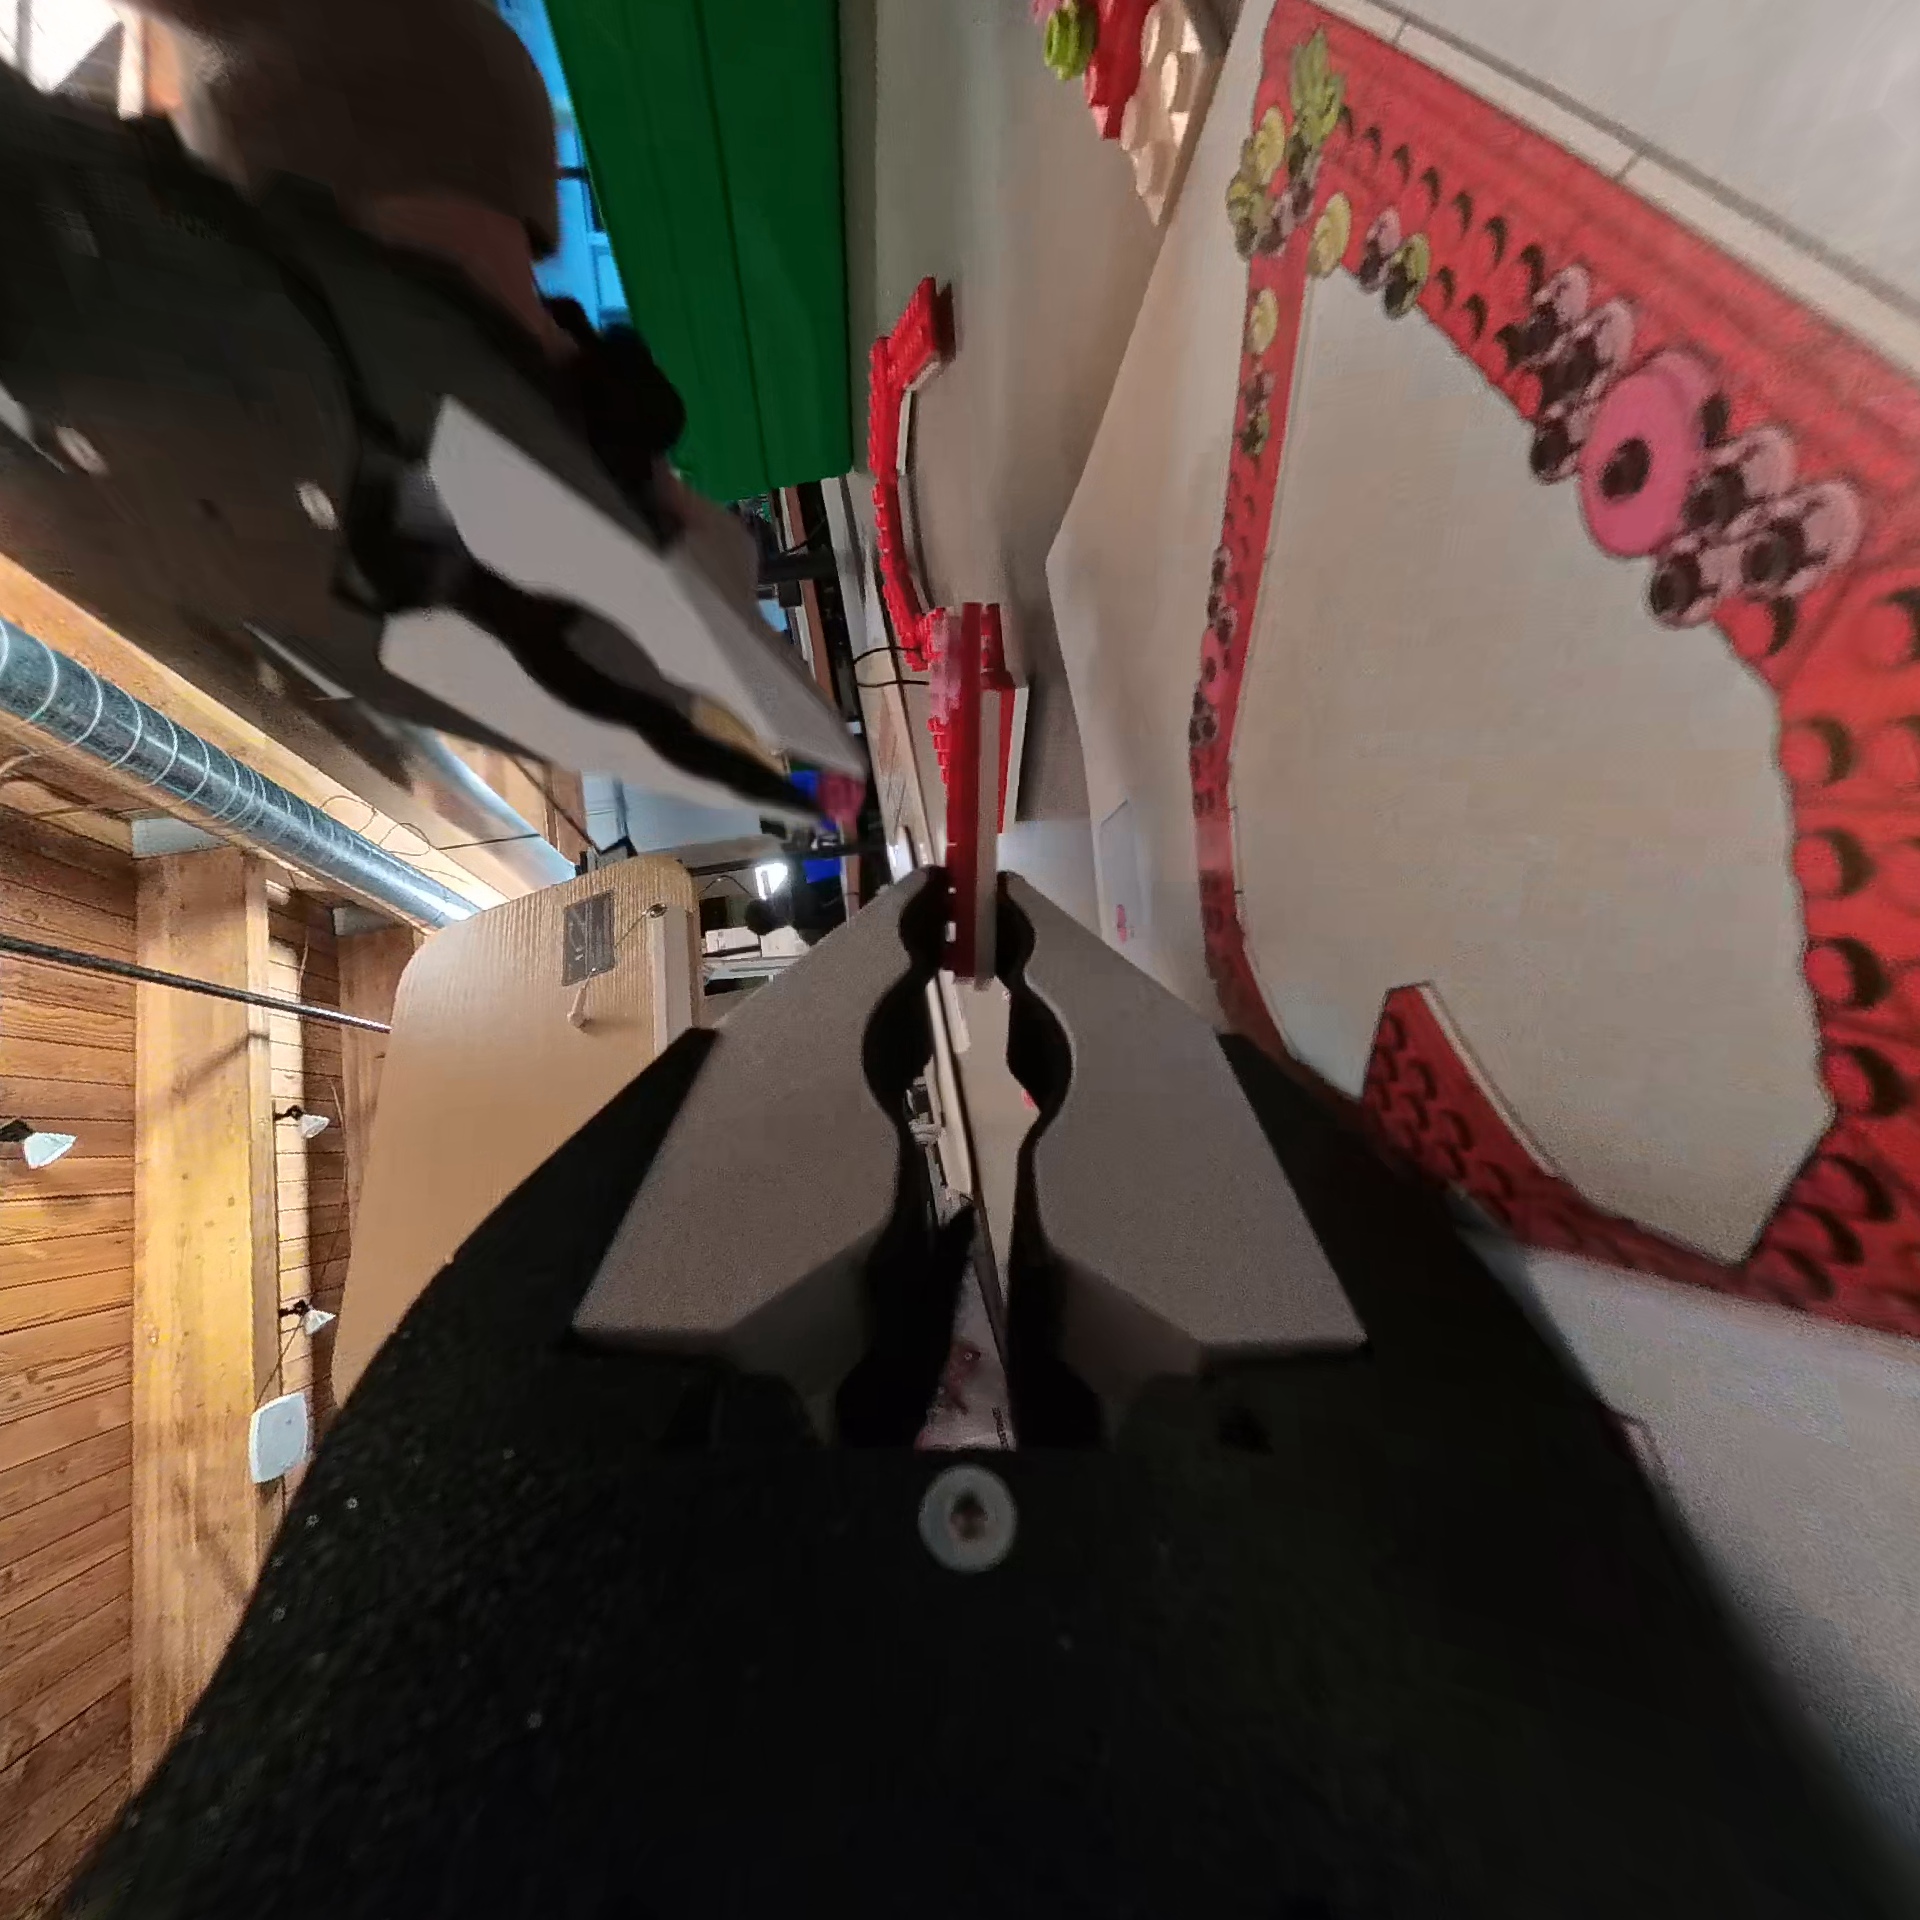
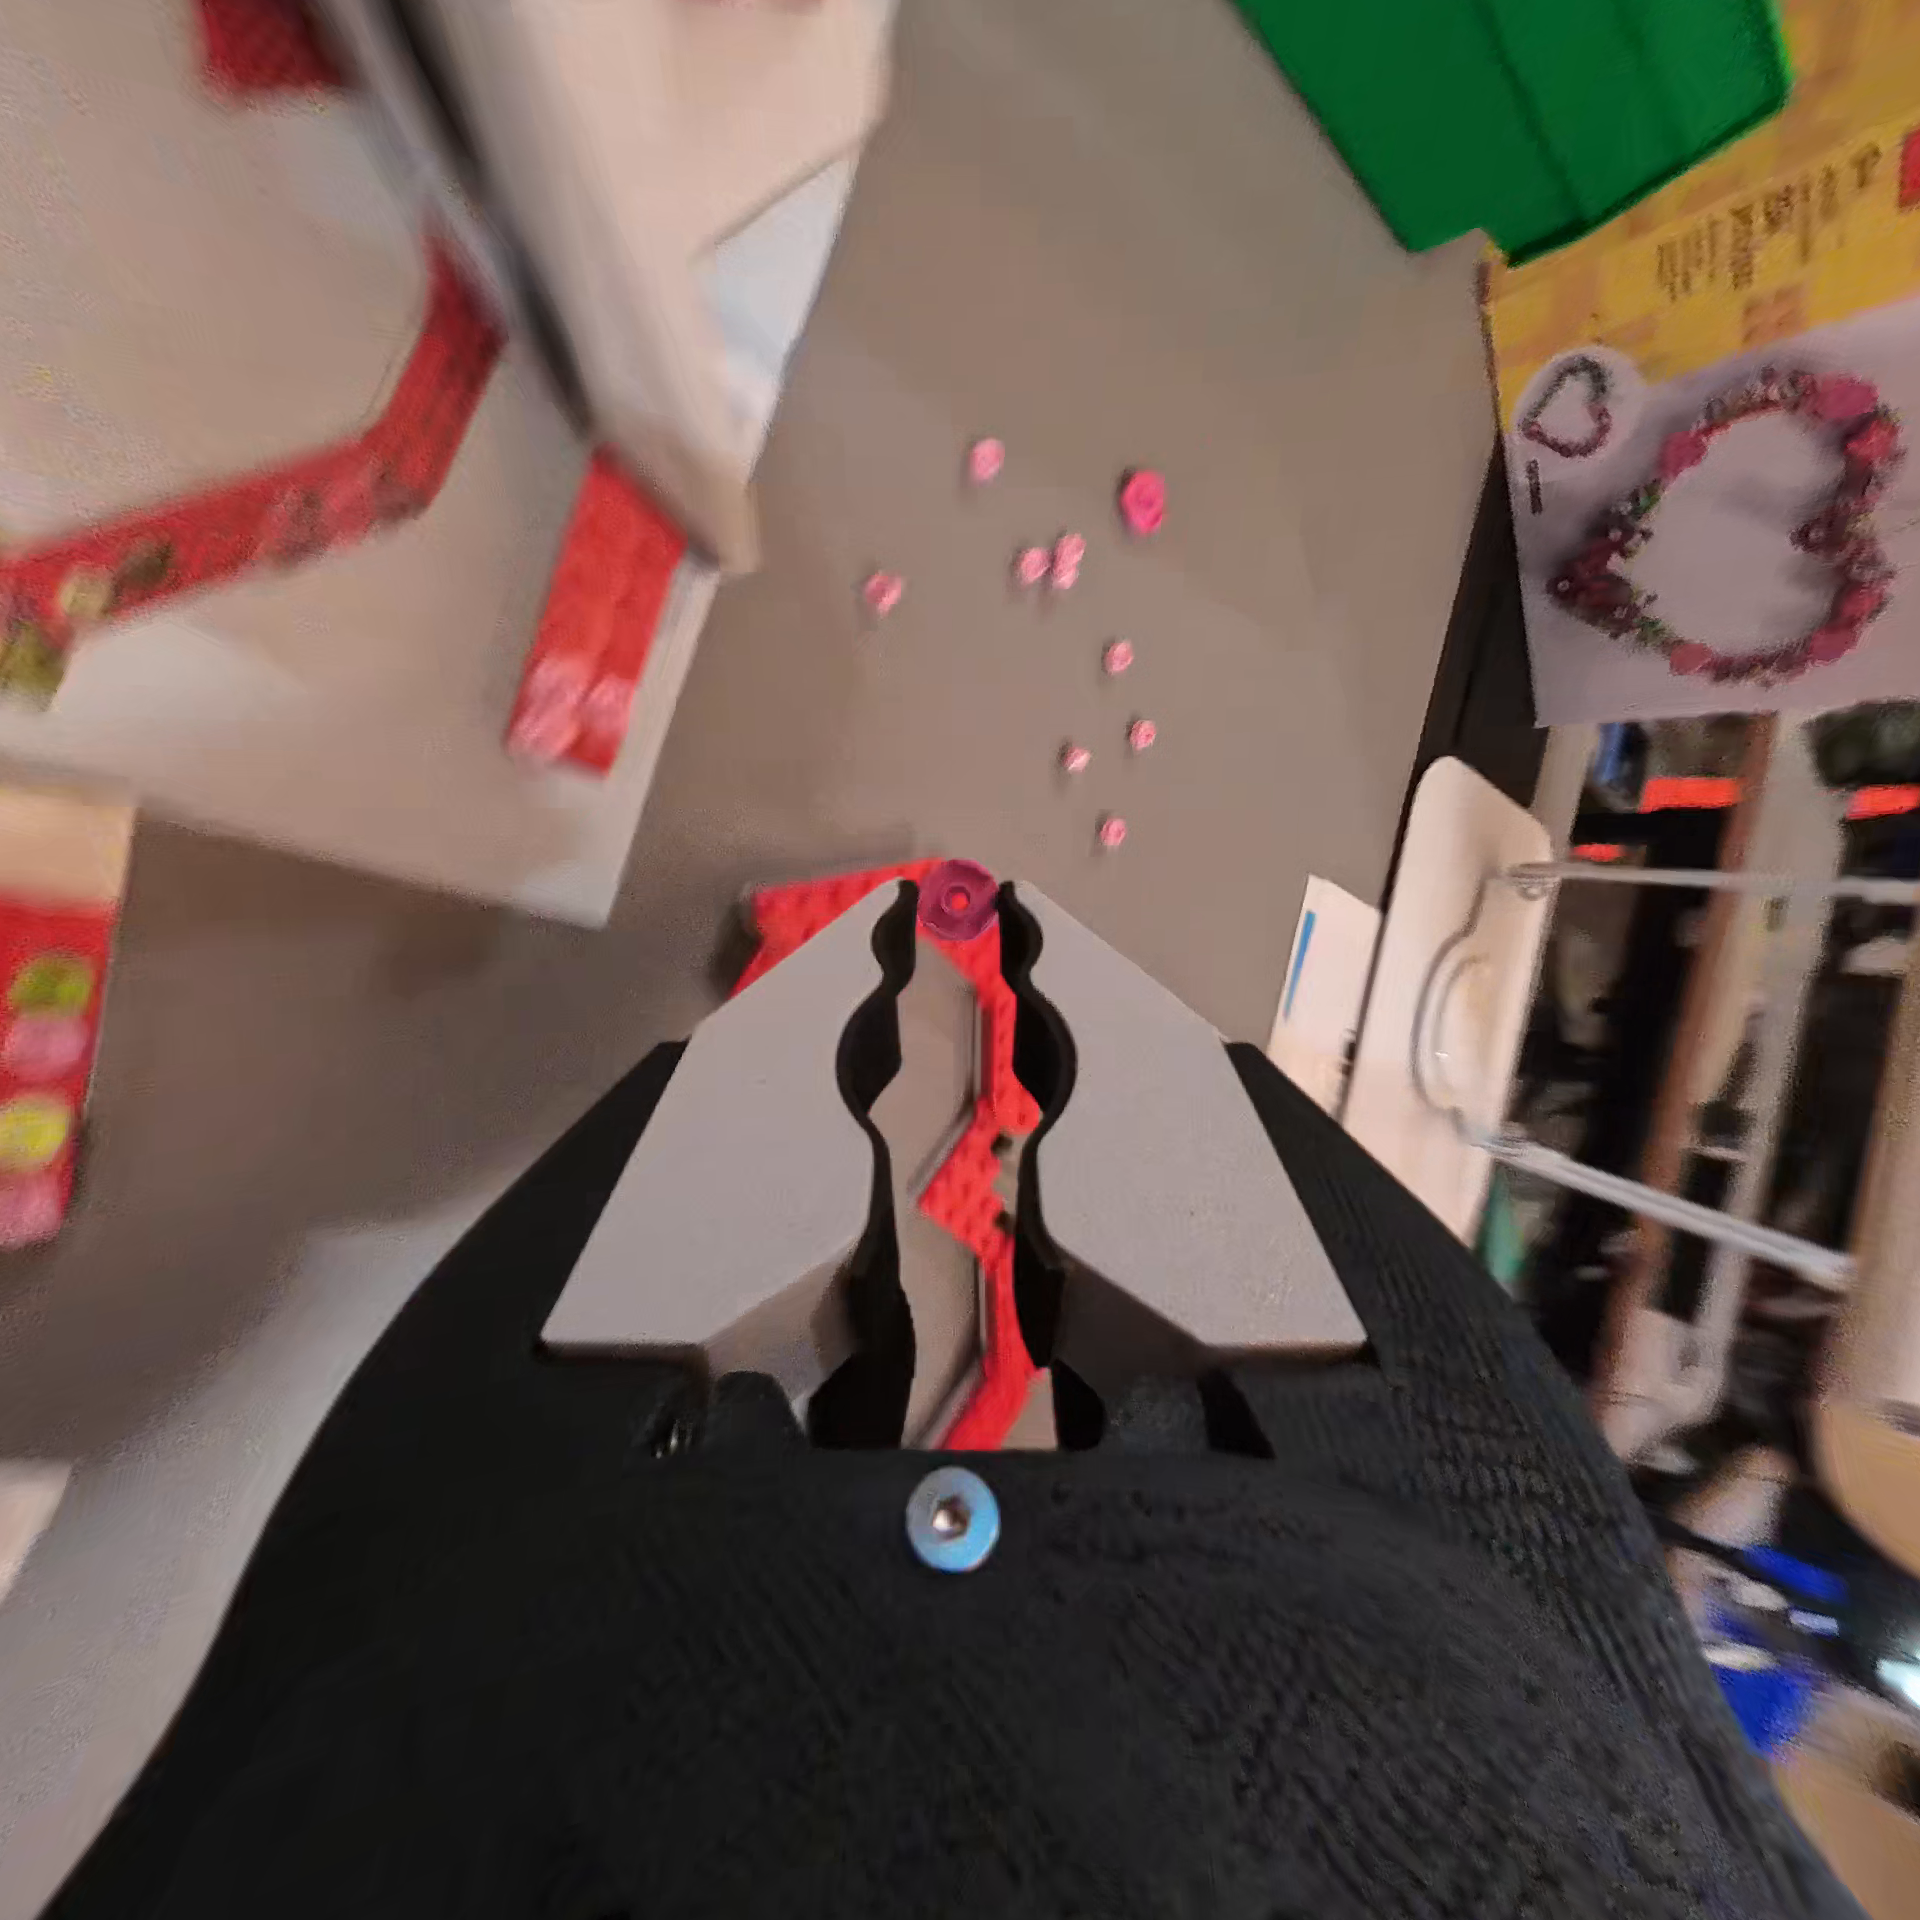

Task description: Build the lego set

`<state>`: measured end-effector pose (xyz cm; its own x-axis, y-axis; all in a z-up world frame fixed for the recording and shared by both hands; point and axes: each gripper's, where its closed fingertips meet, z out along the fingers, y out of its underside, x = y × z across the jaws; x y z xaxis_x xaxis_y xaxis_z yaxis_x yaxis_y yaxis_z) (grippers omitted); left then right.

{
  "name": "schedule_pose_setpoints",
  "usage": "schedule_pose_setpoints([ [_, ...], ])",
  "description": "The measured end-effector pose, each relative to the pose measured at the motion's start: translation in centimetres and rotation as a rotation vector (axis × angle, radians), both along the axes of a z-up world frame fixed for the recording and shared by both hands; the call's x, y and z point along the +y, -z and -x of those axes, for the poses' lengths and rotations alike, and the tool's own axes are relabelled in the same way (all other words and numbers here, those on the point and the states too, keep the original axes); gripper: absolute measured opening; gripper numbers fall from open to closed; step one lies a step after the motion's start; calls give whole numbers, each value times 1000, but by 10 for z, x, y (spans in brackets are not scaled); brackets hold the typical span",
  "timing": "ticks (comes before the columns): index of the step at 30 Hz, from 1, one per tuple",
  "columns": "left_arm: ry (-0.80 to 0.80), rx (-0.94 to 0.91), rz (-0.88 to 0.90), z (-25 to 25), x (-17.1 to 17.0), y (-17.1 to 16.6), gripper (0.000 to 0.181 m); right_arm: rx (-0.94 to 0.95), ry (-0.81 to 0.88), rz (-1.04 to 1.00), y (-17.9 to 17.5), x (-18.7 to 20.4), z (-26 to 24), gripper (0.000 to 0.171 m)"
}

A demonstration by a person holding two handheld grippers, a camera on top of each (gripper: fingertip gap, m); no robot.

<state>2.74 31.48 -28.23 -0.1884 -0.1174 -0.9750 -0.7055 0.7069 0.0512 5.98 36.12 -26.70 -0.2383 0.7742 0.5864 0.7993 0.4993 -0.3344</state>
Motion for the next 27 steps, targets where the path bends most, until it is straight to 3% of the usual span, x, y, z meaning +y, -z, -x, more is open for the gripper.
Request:
schedule_pose_setpoints([
  [1,-1,4,3,0,0,1,5,-66,-39,-55,2,-6,-12,13],
  [5,-1,16,7,-2,-1,3,5,-372,-157,-284,14,-19,-50,14],
  [11,-8,19,20,-1,0,4,5,-703,-491,-596,27,-40,-65,14],
  [19,-6,27,12,-1,-2,4,5,-886,-813,-703,45,-57,-80,14],
  [25,-2,27,11,-2,-3,4,5,-844,-951,-789,48,-76,-72,15],
  [27,-2,28,11,-2,-3,4,5,-823,-951,-772,47,-81,-74,23],
])
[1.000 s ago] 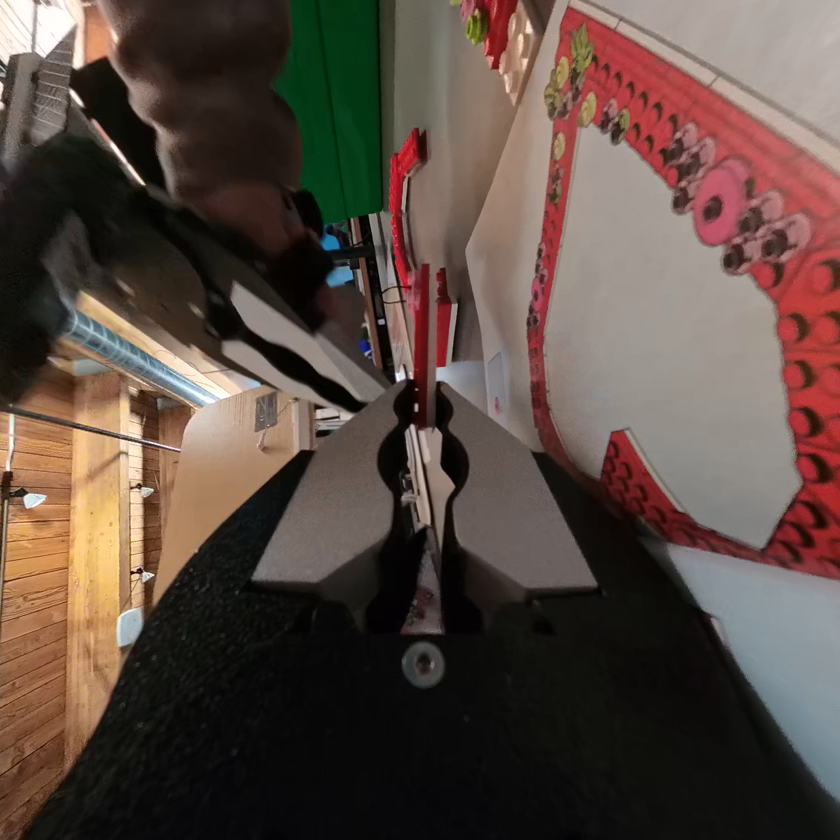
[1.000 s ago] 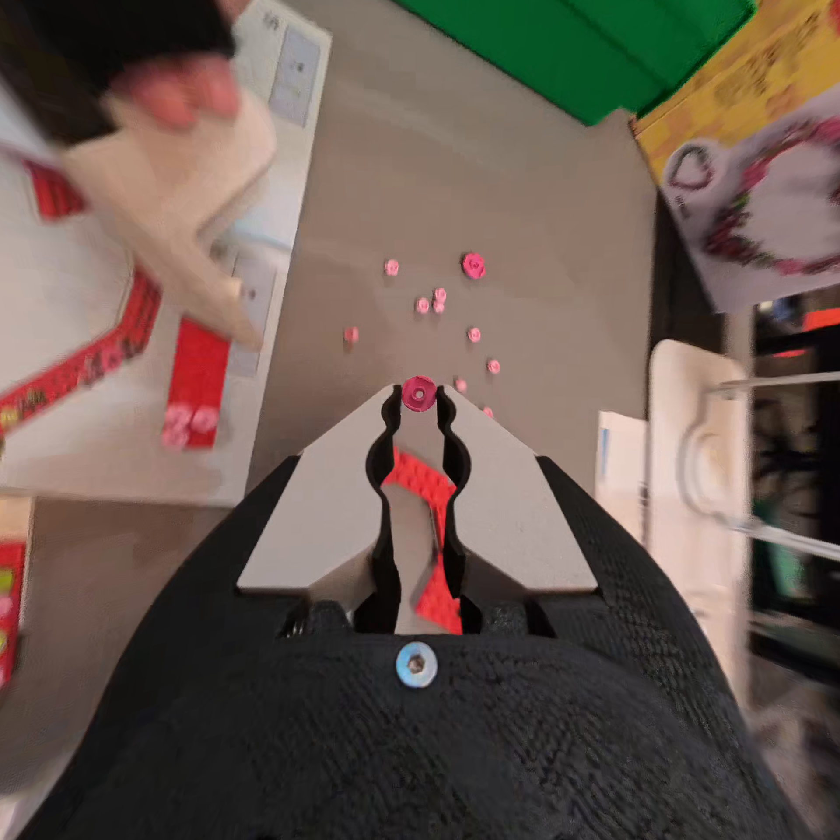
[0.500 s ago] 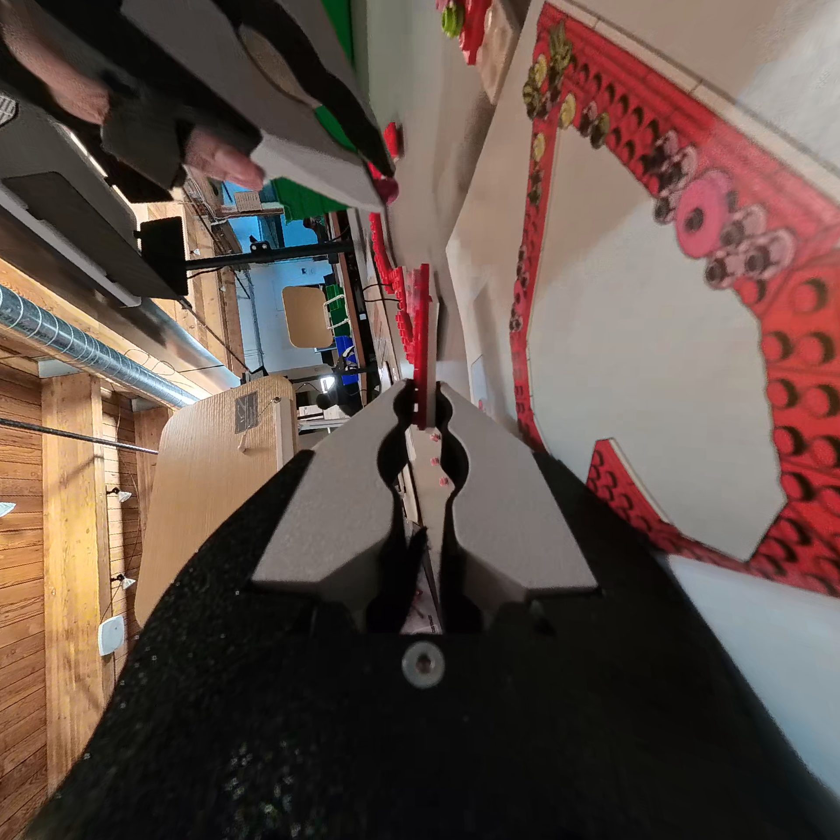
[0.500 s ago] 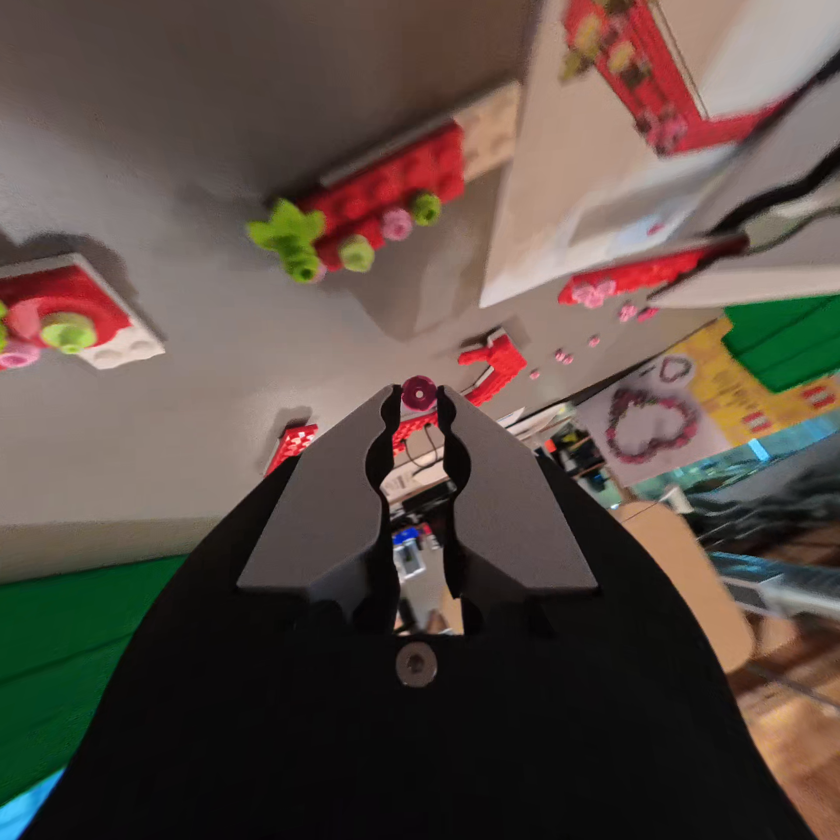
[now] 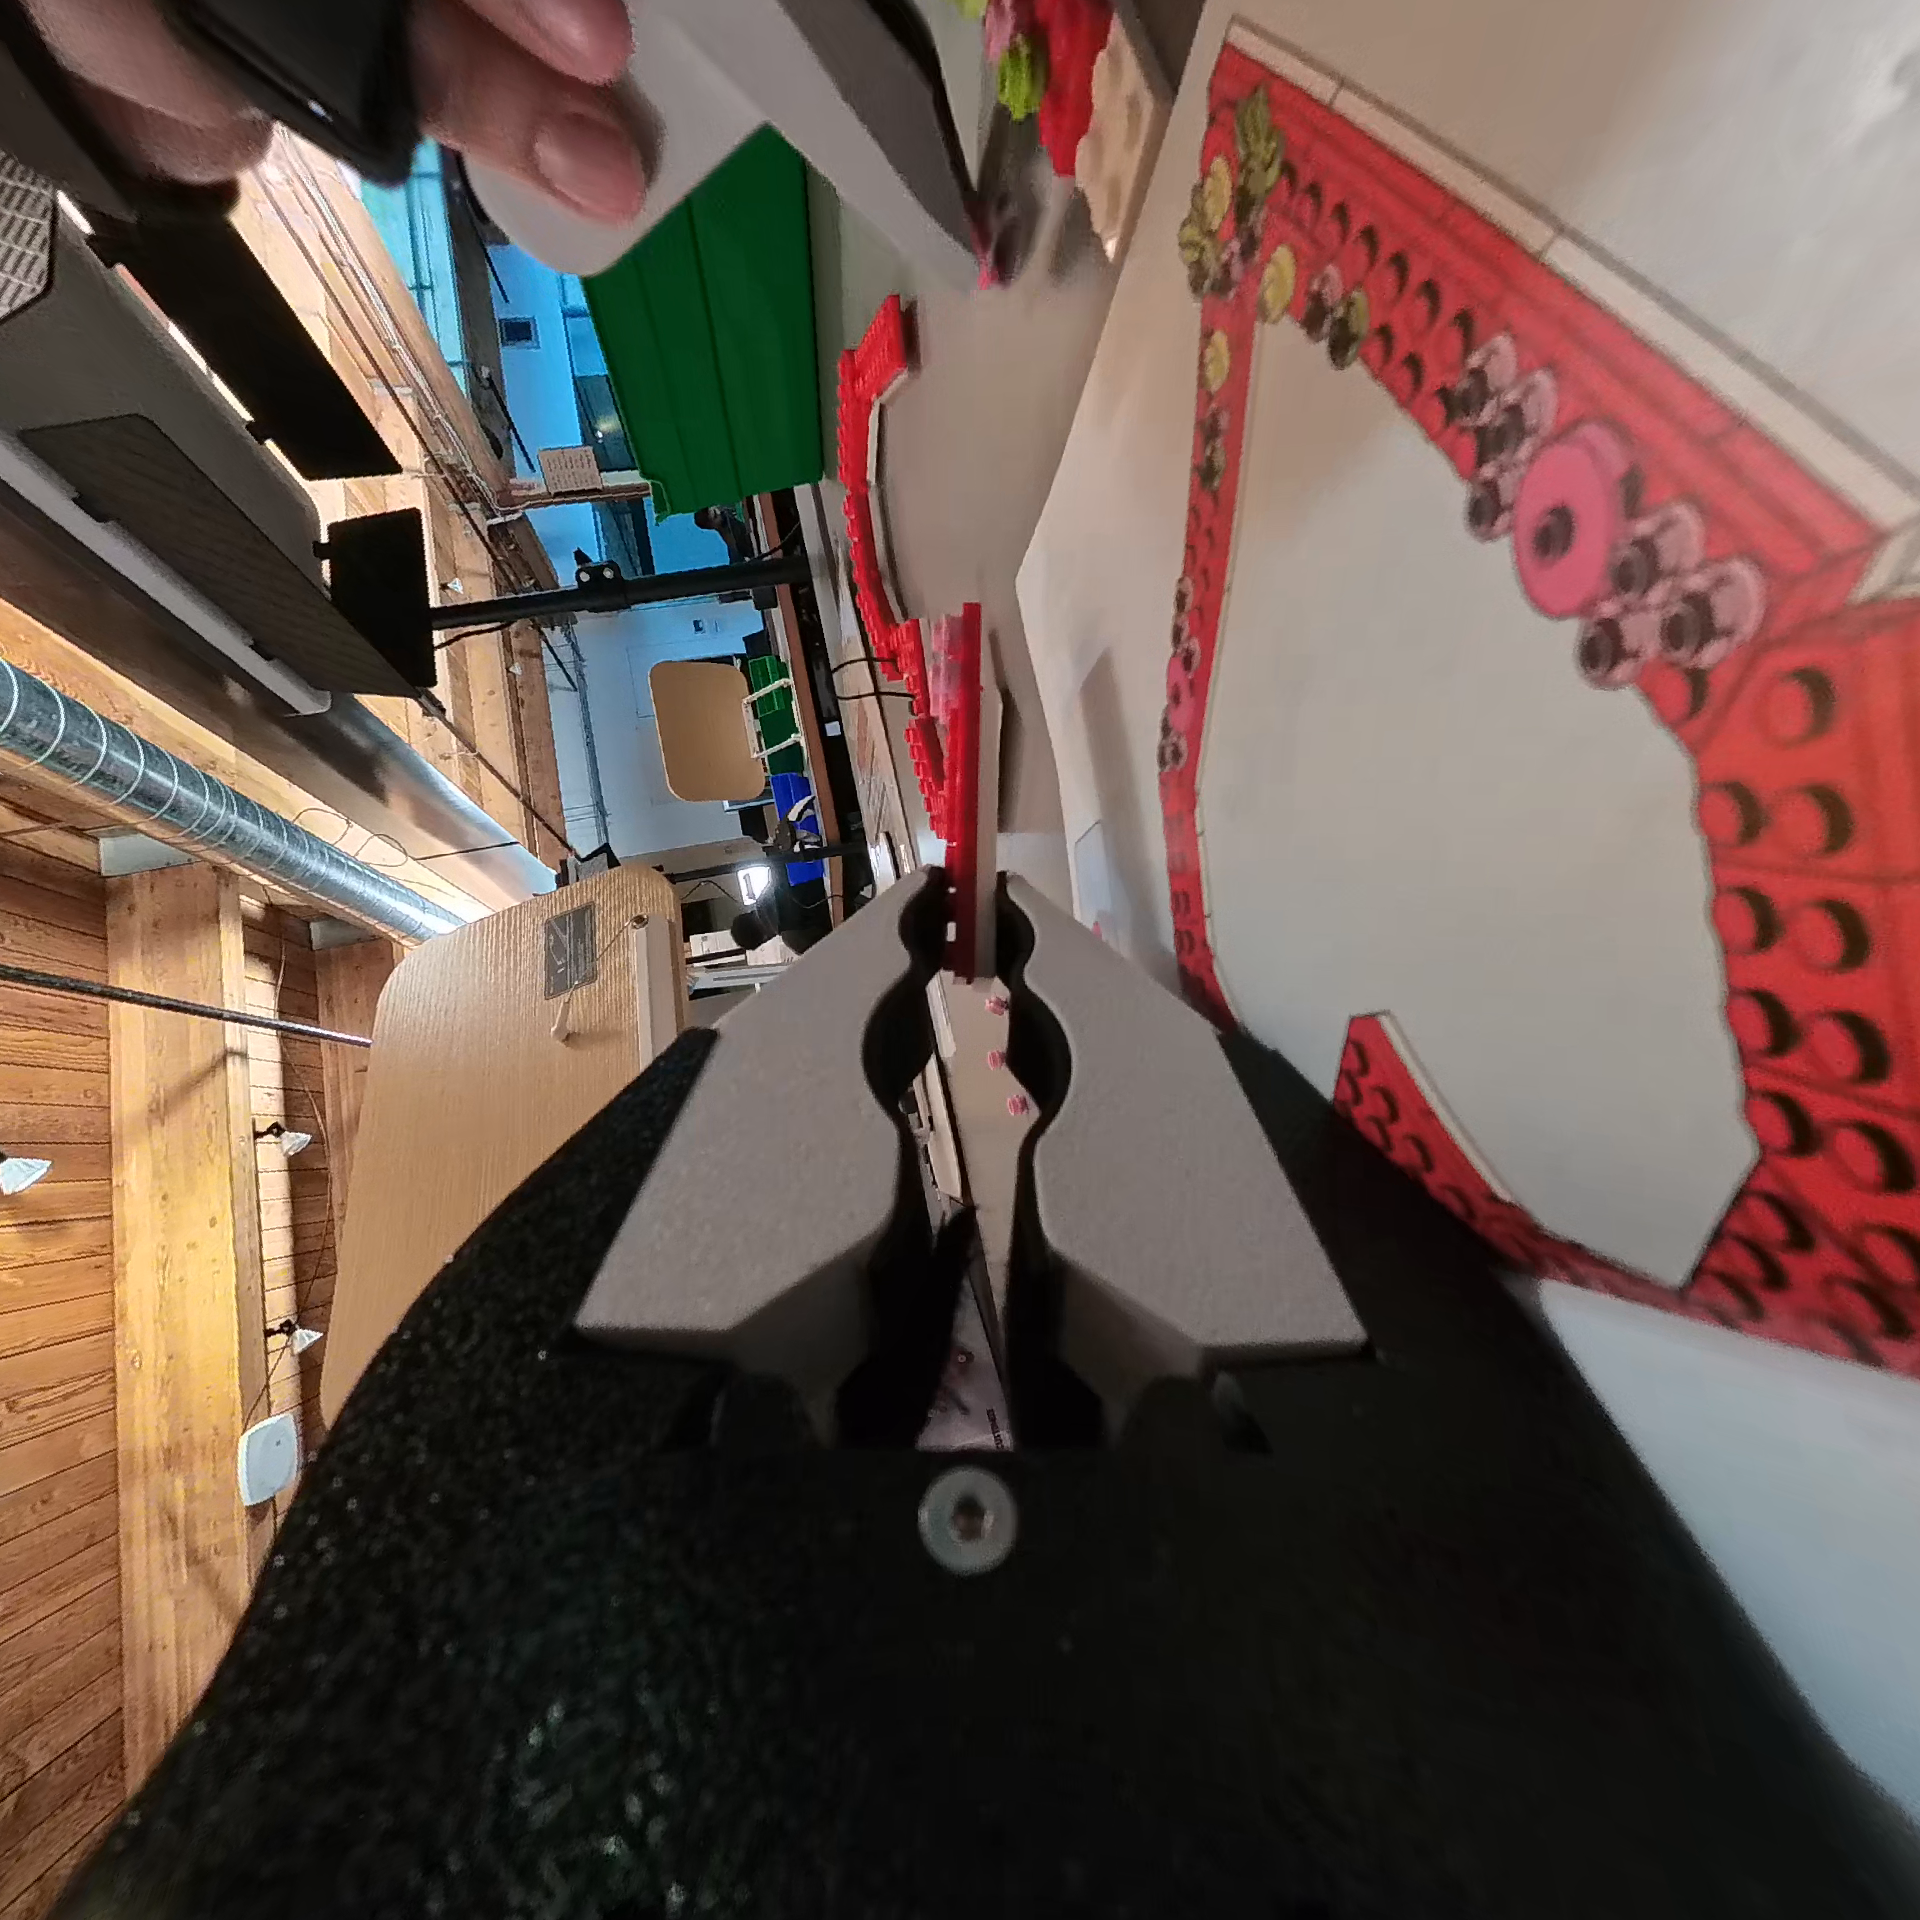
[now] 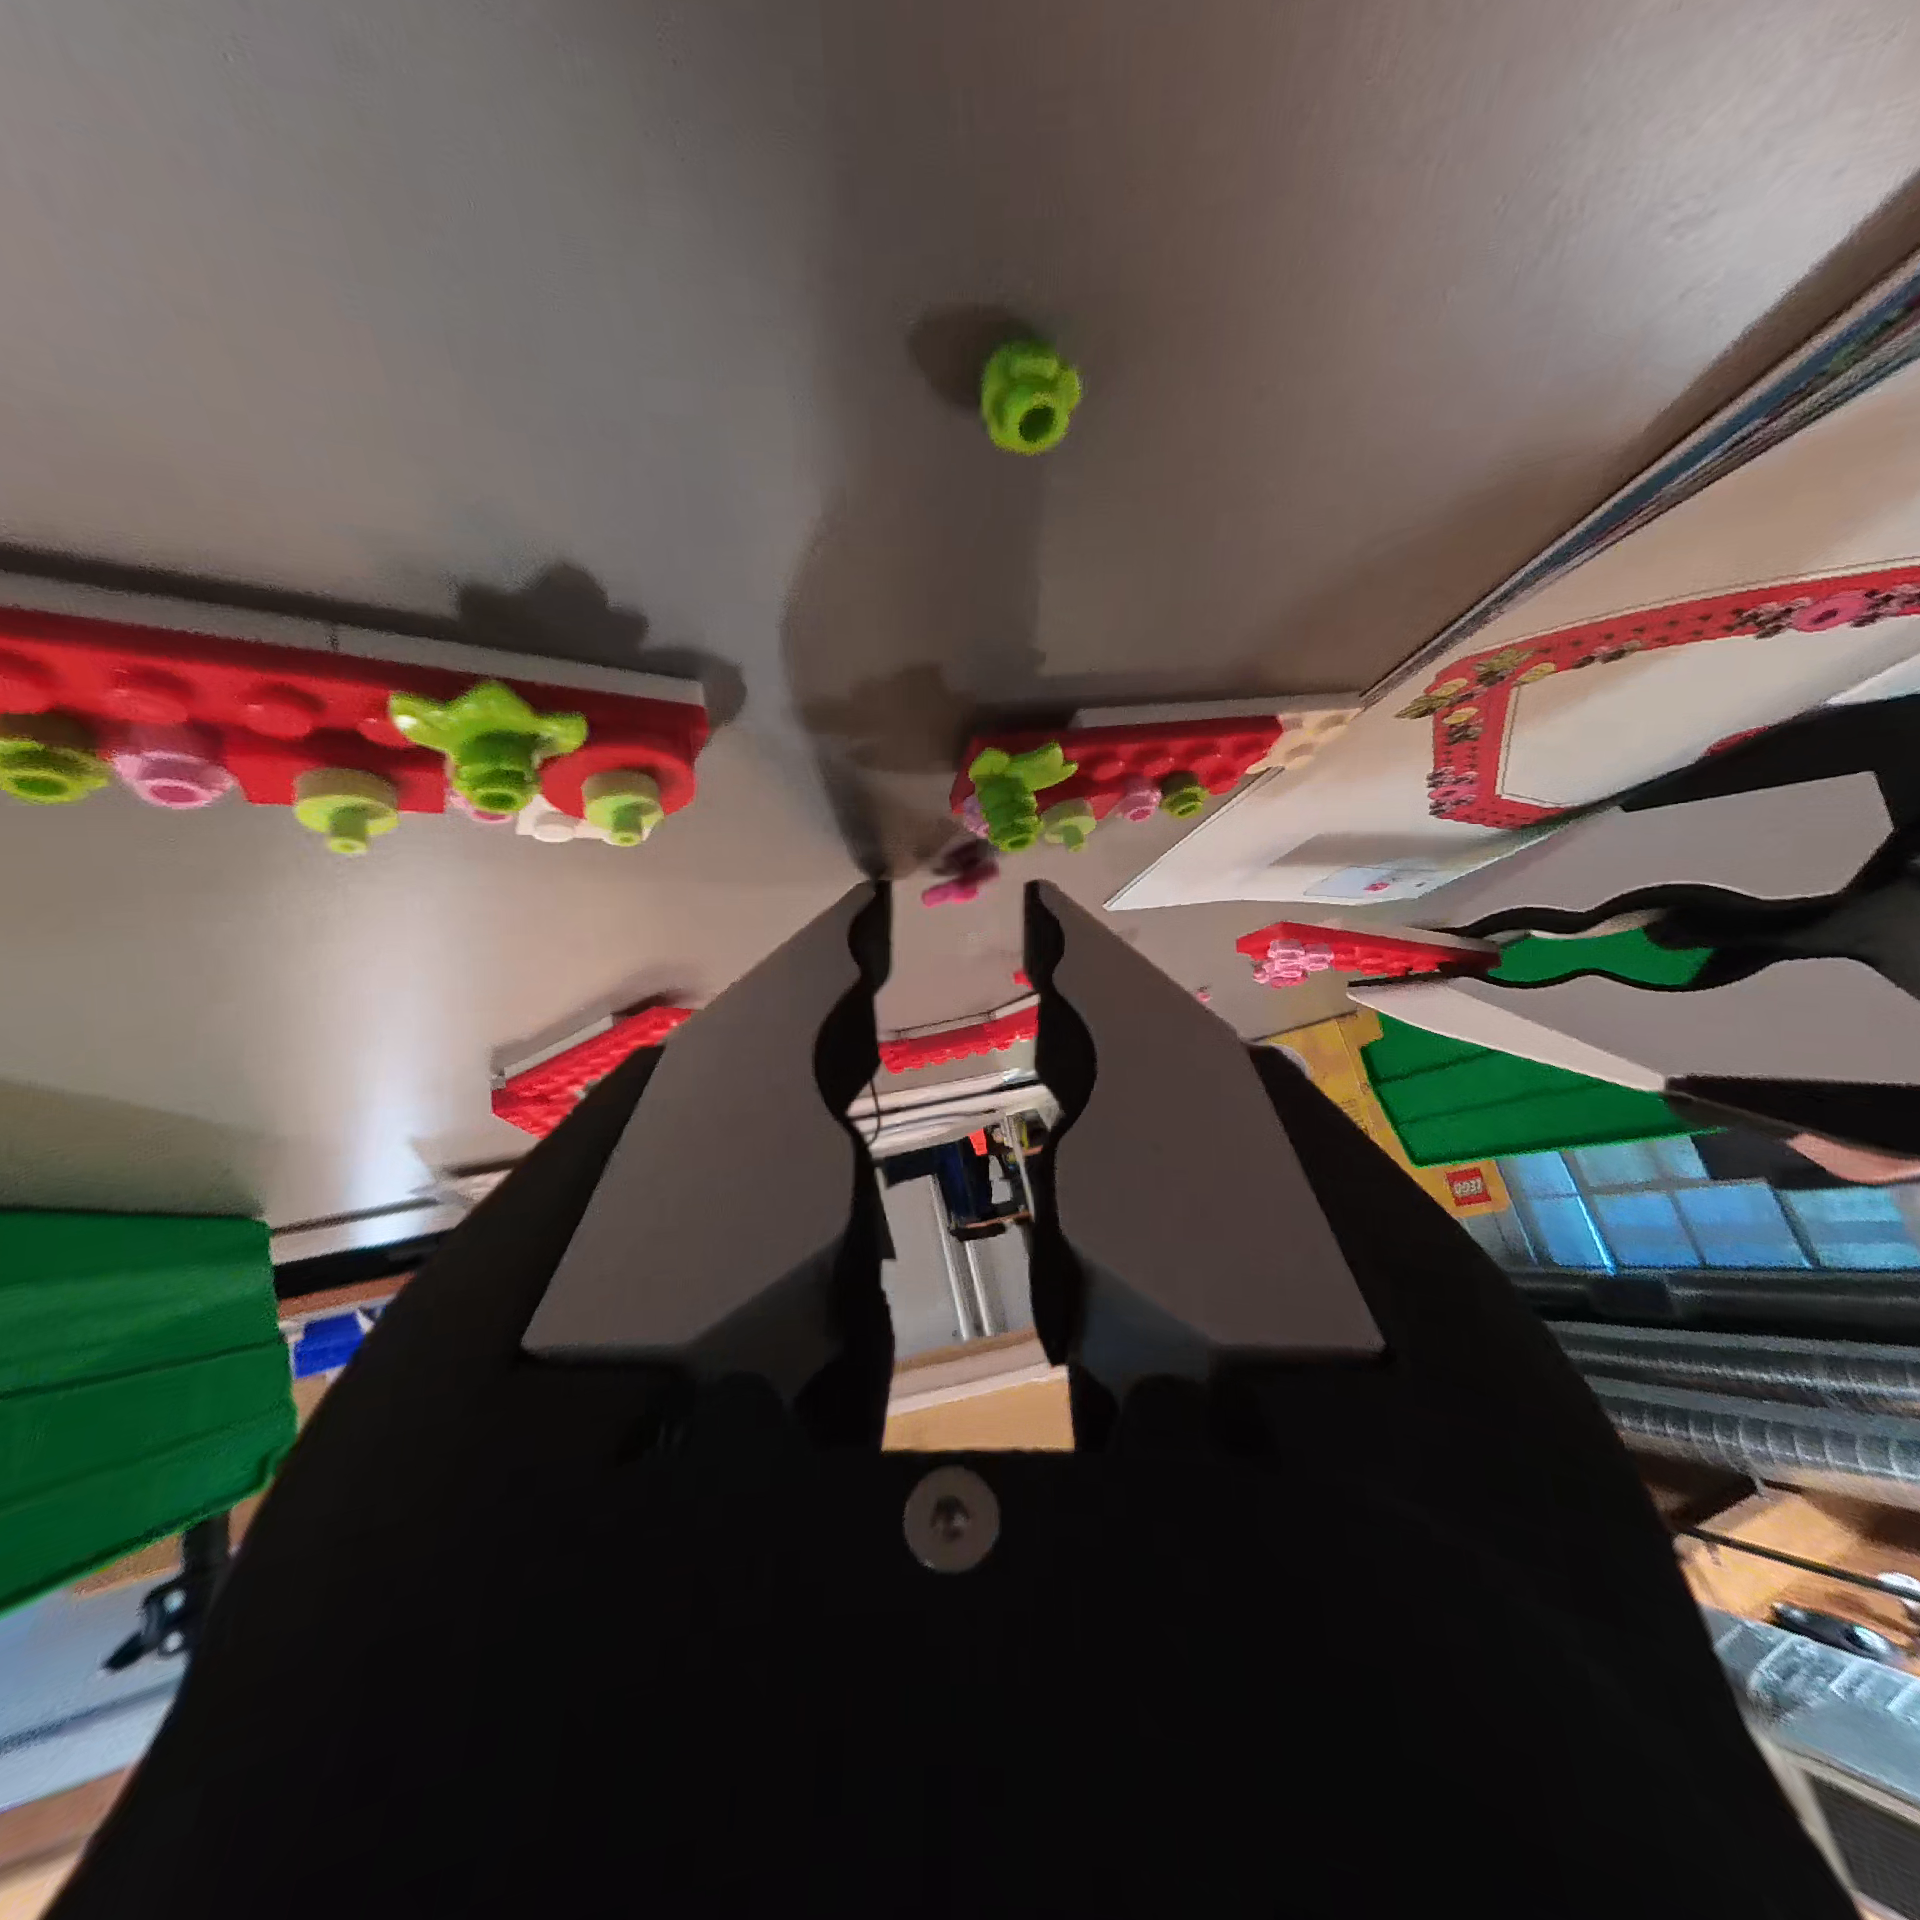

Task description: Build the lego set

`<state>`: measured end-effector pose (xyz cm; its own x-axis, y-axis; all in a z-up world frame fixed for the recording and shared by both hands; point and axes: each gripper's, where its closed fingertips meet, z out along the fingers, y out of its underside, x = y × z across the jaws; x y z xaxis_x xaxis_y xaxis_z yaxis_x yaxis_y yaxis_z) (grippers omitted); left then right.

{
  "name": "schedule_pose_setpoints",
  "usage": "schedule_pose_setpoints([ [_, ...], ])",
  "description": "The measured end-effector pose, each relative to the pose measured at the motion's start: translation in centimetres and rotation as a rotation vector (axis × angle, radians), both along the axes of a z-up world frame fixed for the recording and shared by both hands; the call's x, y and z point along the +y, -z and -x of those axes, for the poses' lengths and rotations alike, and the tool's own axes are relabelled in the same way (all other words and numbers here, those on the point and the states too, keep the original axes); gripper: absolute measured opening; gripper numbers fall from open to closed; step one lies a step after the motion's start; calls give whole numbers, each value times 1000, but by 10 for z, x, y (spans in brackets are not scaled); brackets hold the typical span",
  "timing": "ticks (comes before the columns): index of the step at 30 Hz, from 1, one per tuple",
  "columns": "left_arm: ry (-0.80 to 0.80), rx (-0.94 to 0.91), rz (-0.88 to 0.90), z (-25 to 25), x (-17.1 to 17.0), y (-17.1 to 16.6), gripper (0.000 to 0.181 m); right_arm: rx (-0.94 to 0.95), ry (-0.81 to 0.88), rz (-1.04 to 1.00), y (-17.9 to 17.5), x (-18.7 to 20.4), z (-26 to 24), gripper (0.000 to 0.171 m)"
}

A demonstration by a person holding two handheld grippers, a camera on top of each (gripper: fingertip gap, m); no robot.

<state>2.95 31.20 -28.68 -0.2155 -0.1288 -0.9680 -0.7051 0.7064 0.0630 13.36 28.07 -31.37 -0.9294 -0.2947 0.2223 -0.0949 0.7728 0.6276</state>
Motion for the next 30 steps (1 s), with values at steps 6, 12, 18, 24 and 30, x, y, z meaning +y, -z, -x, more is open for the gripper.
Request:
schedule_pose_setpoints([
  [6,2,-3,-1,0,0,-1,5,254,390,236,-21,-3,-3,45],
  [12,21,-27,-28,-3,-4,-7,5,759,1345,1050,-31,-5,9,28],
  [18,37,-61,-57,-4,-7,-15,5,849,1566,1240,-12,0,1,26],
  [24,61,-111,-57,-7,-13,-24,5,851,1584,1291,-4,-1,4,23],
  [30,81,-132,-80,-8,-16,-29,5,840,1576,1282,0,-1,3,14],
])
